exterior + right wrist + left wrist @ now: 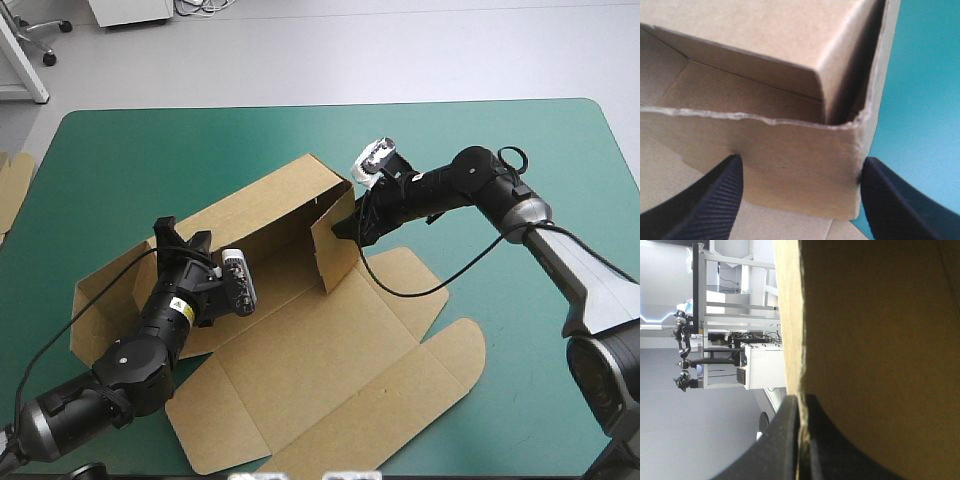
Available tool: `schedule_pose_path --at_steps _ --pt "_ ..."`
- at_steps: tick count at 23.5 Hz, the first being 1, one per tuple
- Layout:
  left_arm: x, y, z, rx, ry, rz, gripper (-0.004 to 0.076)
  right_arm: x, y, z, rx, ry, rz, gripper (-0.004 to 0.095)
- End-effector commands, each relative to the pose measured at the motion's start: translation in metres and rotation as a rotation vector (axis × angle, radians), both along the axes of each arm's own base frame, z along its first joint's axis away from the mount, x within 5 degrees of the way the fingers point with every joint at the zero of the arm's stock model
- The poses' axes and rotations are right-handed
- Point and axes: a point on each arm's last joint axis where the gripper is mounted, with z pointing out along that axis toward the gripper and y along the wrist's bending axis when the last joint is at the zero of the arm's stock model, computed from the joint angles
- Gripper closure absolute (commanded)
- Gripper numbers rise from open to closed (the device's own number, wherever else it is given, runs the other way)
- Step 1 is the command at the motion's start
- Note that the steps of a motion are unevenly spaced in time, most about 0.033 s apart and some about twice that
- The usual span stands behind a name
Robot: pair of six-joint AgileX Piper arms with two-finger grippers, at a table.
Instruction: Fold the box
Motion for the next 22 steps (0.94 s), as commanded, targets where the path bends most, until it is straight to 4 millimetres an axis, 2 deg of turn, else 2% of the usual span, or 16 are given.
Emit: schedule_pose_path --at_steps 1,8,22 --pt "-0.001 0.001 0.012 -0.018 -0.041 -0.001 0.0738 -0.006 0.001 0.031 0.100 -0.079 -0.005 0.0277" --pt "-0.001 0.000 0.012 -0.021 -0.046 -0.006 0.0738 0.002 0.011 0.016 0.171 -0.034 0.038 0.0278" --pt "-0.001 -0.002 0.013 -0.055 -0.051 -0.025 0.0738 0.005 0.016 0.019 0.202 -0.091 0.015 0.0300"
